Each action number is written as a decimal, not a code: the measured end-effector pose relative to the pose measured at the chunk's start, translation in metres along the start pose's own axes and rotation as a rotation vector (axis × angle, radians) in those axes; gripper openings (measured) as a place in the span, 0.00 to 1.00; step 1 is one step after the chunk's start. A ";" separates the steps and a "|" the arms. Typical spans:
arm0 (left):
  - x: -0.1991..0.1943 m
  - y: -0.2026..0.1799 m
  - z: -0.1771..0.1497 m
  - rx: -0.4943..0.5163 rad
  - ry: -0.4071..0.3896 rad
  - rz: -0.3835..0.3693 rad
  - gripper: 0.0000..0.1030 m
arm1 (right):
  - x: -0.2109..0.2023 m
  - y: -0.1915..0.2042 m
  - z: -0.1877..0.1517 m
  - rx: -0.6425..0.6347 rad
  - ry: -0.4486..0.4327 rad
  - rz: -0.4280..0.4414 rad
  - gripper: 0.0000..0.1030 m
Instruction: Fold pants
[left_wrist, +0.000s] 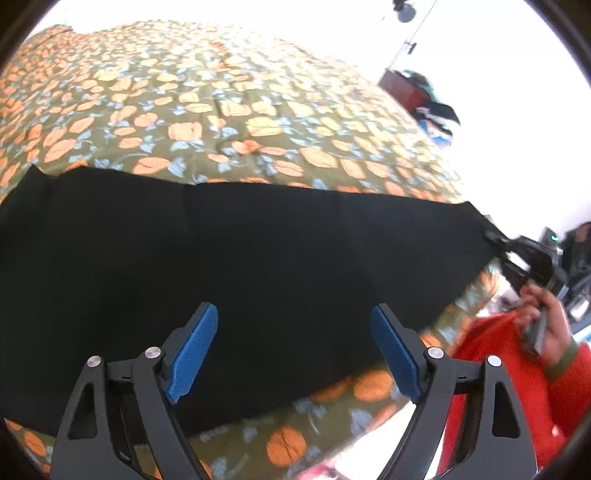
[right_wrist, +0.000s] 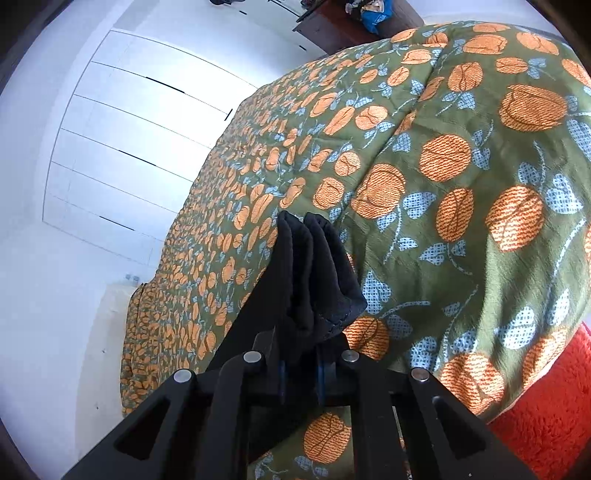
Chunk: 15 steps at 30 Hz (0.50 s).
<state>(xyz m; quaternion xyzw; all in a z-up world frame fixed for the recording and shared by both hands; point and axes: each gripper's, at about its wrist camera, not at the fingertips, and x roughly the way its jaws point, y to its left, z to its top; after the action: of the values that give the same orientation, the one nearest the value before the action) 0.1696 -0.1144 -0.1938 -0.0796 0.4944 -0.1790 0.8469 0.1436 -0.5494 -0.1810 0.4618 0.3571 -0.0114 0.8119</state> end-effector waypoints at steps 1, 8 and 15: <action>0.009 -0.003 0.003 0.013 0.015 0.046 0.83 | 0.001 0.002 0.000 -0.001 -0.003 0.004 0.11; 0.049 -0.032 -0.004 0.196 0.115 0.243 0.84 | -0.009 0.027 -0.002 -0.064 -0.003 0.050 0.11; -0.028 0.050 -0.006 -0.045 -0.004 0.139 0.84 | -0.019 0.095 -0.025 -0.135 0.044 0.179 0.11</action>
<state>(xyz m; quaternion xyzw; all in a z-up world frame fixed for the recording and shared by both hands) 0.1635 -0.0571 -0.1899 -0.0643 0.5008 -0.1083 0.8564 0.1483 -0.4815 -0.1073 0.4364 0.3323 0.0953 0.8307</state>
